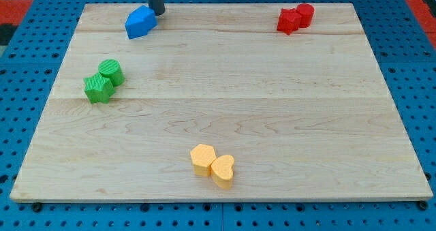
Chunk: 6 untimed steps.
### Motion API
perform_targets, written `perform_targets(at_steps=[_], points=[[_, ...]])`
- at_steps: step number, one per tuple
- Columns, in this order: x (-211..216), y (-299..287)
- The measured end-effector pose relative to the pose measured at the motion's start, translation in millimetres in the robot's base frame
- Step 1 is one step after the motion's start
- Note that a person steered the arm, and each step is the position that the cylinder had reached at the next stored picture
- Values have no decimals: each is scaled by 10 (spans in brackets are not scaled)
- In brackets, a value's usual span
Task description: Move blue cube along with blue triangle towards green circle
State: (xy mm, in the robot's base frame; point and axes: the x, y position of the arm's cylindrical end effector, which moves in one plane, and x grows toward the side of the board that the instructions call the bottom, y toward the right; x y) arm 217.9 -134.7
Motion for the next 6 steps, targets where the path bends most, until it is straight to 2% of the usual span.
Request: perform_targets(at_steps=[4,5,6], points=[[278,-1113],[124,-868],[153,-853]])
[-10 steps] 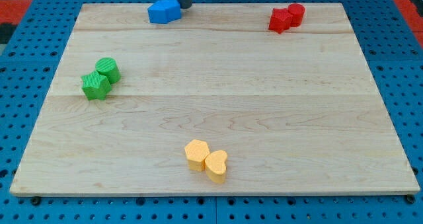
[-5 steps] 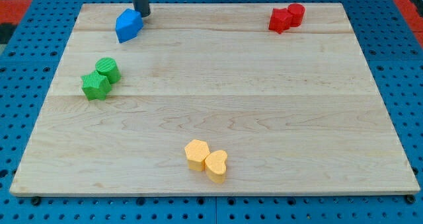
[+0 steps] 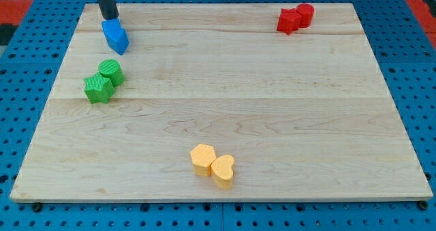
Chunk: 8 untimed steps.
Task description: Move blue cube along with blue triangle towards green circle
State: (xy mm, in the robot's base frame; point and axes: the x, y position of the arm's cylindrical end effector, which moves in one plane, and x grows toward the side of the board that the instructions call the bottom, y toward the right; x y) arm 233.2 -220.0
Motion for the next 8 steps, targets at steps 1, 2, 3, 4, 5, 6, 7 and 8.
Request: perform_targets(at_steps=[1,2,3,4,5,6,7,8], points=[[52,-7],[175,12],[175,271],[175,396],[223,395],[317,329],[363,232],[363,201]])
